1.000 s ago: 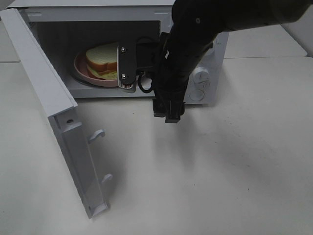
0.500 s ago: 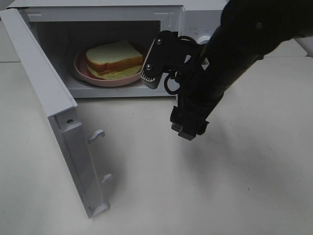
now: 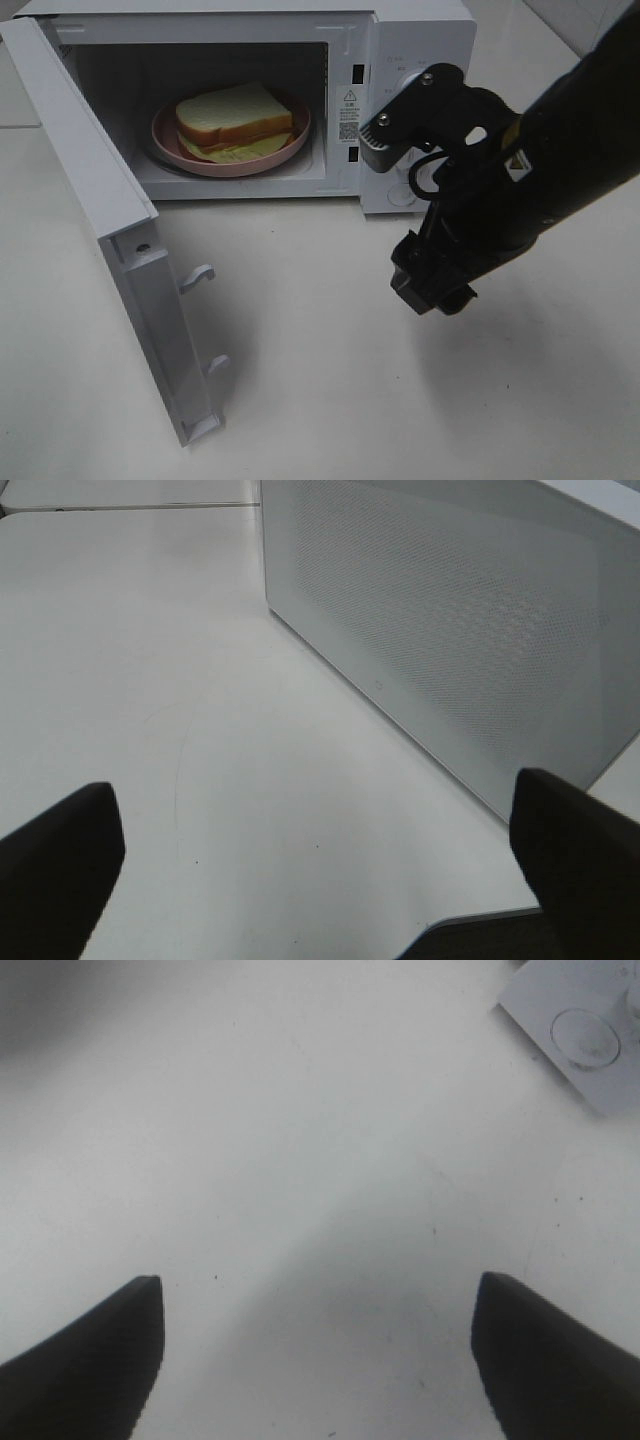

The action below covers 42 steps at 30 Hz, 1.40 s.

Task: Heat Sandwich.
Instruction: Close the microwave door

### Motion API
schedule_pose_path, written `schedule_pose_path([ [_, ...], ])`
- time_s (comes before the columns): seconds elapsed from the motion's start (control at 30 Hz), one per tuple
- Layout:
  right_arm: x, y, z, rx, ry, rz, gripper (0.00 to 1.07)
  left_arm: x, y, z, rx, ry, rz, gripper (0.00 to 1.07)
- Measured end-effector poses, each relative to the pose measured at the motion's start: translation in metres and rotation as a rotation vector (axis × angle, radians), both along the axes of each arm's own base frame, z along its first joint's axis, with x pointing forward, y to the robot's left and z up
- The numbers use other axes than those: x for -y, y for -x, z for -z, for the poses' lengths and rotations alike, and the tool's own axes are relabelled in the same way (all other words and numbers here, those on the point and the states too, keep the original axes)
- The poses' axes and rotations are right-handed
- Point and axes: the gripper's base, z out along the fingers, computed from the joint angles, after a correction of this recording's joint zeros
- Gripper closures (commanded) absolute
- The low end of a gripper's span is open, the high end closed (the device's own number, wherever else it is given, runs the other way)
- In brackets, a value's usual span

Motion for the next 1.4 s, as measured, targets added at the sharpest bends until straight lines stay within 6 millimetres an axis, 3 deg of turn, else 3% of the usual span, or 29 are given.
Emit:
schedule_pose_path([
  [0.3, 0.028, 0.031, -0.012, -0.036, 0.004, 0.091, 0.31, 0.0, 0.0, 0.0, 0.0, 0.0, 0.0, 0.09],
  [1.0, 0.064, 0.072, -0.042, -0.104, 0.046, 0.173, 0.31, 0.0, 0.0, 0.0, 0.0, 0.0, 0.0, 0.09],
  [1.4, 0.12, 0.098, -0.046, -0.042, -0.064, 0.454, 0.31, 0.0, 0.0, 0.0, 0.0, 0.0, 0.0, 0.09],
])
